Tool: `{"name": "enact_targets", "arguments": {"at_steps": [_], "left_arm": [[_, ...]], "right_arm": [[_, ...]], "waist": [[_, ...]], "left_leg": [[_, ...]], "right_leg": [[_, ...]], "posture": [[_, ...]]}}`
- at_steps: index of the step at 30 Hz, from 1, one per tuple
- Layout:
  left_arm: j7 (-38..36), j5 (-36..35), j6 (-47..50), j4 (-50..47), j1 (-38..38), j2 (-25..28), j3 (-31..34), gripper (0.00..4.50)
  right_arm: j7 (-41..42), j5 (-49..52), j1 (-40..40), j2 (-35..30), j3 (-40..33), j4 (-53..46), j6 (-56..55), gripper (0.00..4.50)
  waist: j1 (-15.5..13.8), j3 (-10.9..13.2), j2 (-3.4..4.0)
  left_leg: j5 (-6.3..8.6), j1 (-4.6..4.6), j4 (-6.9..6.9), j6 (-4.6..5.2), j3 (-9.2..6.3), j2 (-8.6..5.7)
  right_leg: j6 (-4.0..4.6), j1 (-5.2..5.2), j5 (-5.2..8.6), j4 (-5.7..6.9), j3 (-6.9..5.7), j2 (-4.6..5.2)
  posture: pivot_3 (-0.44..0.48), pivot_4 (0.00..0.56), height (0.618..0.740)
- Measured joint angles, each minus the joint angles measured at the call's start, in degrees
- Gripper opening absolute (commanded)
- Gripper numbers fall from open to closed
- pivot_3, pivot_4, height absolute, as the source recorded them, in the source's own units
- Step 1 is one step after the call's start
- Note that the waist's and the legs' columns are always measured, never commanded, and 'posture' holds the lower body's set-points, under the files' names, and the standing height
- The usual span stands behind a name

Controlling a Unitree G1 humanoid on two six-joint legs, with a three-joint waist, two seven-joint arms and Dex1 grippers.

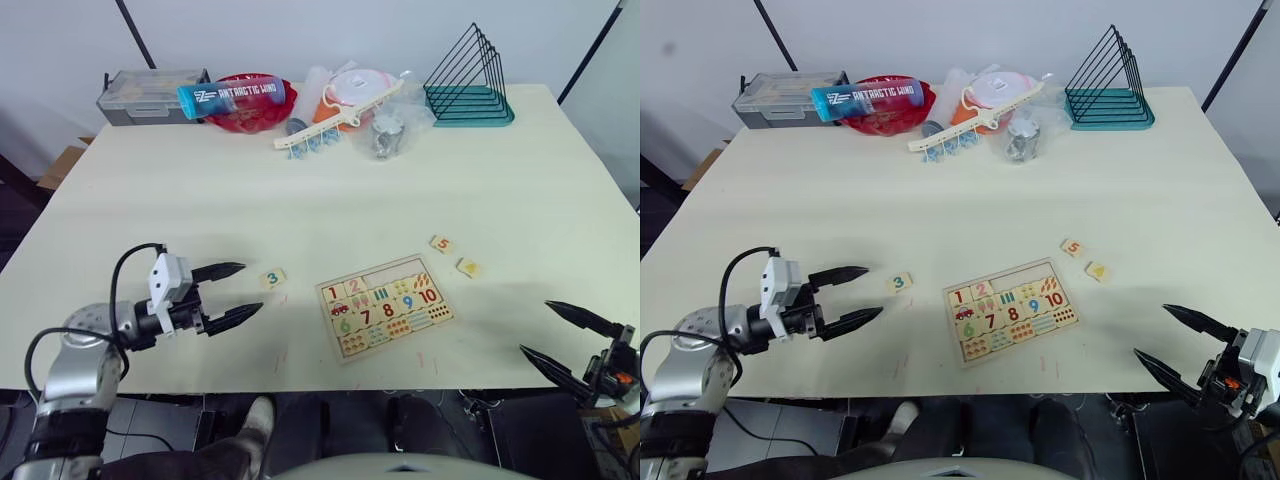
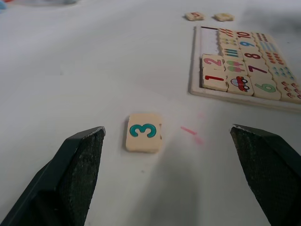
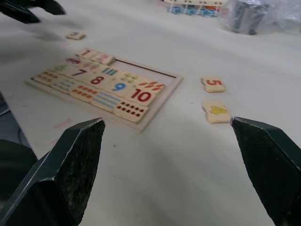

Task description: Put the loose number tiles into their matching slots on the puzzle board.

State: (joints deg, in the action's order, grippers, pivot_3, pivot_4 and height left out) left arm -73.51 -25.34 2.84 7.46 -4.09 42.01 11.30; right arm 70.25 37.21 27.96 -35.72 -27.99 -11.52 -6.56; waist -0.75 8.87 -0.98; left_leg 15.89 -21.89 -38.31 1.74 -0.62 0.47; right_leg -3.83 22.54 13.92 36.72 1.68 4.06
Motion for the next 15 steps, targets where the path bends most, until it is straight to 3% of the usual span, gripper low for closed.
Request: {"name": "enact_targets", "arguments": {"at_steps": [7,15], "left_arm": [[-1.21,6.02,-3.0,8.2,-9.61,-0.04,-6.27,4.49],[-1.04,11.12,-3.89,12.65,-13.47,-0.31,-11.22,4.49]], "right_arm": [[1.79,0.47,-1.28,-1.27,0.08,-1.11,0.38,4.5],[2.06,0.44,-3.27,-1.51,0.22,-1.82,0.48,4.5]], "waist": [[0.04,0.01,-0.01],[0.07,0.01,-0.01]], "left_leg": [[0.0,-0.02,0.0,0.0,0.01,-0.06],[0.0,-0.03,0.0,0.0,0.0,-0.05]], "right_leg": [[-0.22,0.01,-0.12,0.0,-0.01,-0.02],[-0.23,0.01,-0.13,0.01,-0.03,-0.02]], "posture": [[0.0,0.15,0.74],[0.0,0.15,0.74]]}}
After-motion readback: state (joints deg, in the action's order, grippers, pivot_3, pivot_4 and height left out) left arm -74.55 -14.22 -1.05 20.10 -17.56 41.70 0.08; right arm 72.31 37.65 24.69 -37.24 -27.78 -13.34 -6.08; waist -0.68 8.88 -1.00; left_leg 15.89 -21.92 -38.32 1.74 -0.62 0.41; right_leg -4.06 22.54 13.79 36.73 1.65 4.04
